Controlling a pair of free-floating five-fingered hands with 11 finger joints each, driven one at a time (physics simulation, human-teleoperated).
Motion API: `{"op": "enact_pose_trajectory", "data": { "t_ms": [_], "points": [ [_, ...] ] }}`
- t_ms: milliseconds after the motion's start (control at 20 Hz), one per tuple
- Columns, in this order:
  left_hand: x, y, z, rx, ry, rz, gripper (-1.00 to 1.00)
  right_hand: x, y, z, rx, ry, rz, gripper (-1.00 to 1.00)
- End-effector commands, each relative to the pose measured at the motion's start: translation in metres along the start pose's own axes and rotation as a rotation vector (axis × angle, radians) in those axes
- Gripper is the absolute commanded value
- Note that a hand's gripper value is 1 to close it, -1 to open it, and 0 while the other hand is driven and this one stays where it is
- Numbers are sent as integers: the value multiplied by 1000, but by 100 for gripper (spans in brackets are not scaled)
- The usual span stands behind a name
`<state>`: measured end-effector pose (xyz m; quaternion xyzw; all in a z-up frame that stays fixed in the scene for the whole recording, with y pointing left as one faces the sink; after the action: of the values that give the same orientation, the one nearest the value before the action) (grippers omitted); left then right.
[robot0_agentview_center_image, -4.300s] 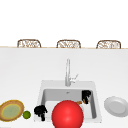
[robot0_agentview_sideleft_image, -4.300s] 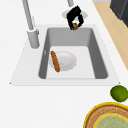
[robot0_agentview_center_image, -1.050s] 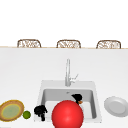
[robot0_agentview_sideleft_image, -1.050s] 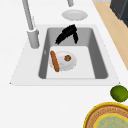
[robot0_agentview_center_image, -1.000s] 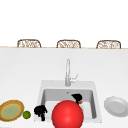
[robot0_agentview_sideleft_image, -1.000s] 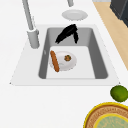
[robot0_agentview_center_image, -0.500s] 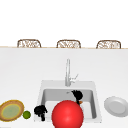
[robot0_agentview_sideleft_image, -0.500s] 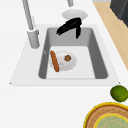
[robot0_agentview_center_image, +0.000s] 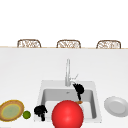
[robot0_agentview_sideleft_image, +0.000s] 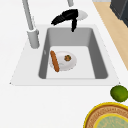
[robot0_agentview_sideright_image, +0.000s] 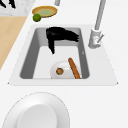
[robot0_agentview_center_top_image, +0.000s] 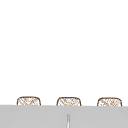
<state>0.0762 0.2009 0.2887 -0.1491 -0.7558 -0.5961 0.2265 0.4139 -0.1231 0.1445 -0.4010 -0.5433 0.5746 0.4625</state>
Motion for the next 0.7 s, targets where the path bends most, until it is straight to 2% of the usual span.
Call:
{"op": "enact_pose_trajectory", "data": {
  "t_ms": [0, 450, 550, 650],
  "points": [
    [0, 0, 0, 0, 0, 0, 0, -6, -20, 0, -84, 5, 27, -100],
    [0, 0, 0, 0, 0, 0, 0, -18, -69, -20, -186, 6, 54, -100],
    [0, 0, 0, 0, 0, 0, 0, -20, -76, -32, -189, 15, 62, -100],
    [0, 0, 0, 0, 0, 0, 0, -26, -72, -55, -138, 2, 38, -100]
  ]
}}
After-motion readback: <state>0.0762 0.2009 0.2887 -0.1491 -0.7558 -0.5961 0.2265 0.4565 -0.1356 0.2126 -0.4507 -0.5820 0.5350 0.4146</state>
